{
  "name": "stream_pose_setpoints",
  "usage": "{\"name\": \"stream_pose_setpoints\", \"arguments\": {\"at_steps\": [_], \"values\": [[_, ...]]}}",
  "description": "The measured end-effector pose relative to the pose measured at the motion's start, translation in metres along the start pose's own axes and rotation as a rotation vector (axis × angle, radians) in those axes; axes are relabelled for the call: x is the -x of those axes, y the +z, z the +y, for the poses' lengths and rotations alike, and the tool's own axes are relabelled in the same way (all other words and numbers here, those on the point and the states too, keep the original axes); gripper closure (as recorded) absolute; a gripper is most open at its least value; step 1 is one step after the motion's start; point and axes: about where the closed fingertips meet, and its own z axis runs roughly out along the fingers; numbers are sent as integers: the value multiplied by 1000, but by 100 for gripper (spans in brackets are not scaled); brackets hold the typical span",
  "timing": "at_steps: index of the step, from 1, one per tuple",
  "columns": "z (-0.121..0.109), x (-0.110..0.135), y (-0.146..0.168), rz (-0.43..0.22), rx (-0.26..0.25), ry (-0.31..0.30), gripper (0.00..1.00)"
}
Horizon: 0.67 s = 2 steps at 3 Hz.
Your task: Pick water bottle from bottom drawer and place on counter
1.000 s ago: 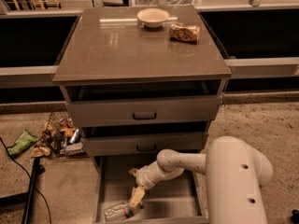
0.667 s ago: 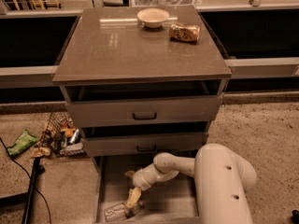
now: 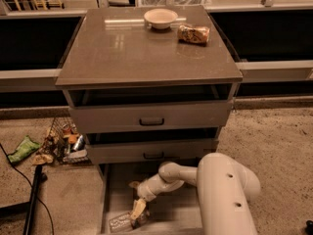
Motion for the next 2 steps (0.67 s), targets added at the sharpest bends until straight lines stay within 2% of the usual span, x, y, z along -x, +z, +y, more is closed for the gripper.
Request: {"name": "stream_pose_setpoints", "arguments": {"at_steps": [2], "values": [[-7, -23, 27, 22, -15, -50, 0]]}}
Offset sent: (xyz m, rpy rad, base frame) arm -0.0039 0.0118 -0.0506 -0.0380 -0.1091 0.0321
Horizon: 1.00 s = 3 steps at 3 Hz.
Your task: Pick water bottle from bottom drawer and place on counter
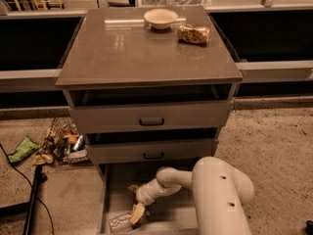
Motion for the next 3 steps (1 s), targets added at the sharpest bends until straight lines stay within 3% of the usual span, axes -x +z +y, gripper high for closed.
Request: {"name": "stream_pose_setpoints", "arguments": {"at_steps": [3], "values": [[-6, -36, 50, 43, 12, -101, 0]]}}
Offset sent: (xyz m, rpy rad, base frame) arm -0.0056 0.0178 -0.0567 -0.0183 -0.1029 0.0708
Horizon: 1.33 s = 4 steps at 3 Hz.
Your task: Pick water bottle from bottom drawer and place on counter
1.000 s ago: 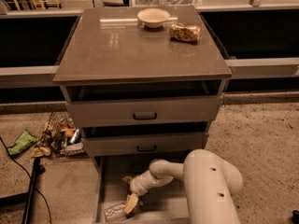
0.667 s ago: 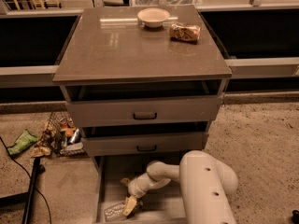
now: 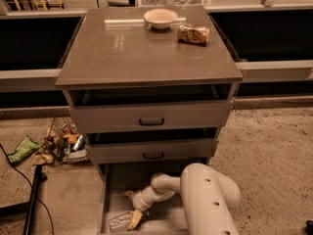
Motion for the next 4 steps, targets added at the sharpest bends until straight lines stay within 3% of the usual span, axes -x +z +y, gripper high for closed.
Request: {"name": "stream_pose_setpoints", "arguments": {"at_steps": [1, 4], "values": [[-1, -8, 7, 12, 5, -2, 19], [1, -1, -2, 18, -5, -4, 89]]}}
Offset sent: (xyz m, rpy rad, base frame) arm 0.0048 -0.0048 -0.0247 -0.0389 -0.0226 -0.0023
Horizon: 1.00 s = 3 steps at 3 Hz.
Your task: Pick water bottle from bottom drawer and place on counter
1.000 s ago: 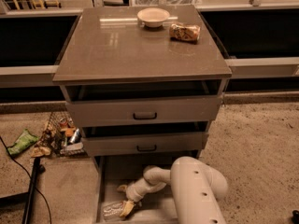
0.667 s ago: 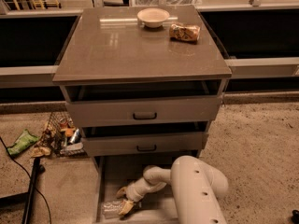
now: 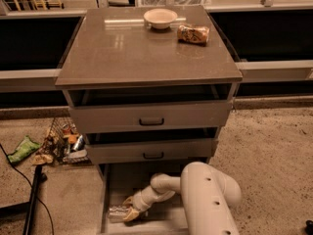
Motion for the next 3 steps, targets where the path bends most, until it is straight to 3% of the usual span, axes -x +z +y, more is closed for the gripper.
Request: {"name": "stream_pose_setpoints", "arguments": {"at_steps": [1, 2, 3], "values": [[0, 2, -2, 0, 0, 0, 100], [9, 10, -22, -1, -43, -26, 100], [-7, 39, -103, 0, -241, -131, 100]]}}
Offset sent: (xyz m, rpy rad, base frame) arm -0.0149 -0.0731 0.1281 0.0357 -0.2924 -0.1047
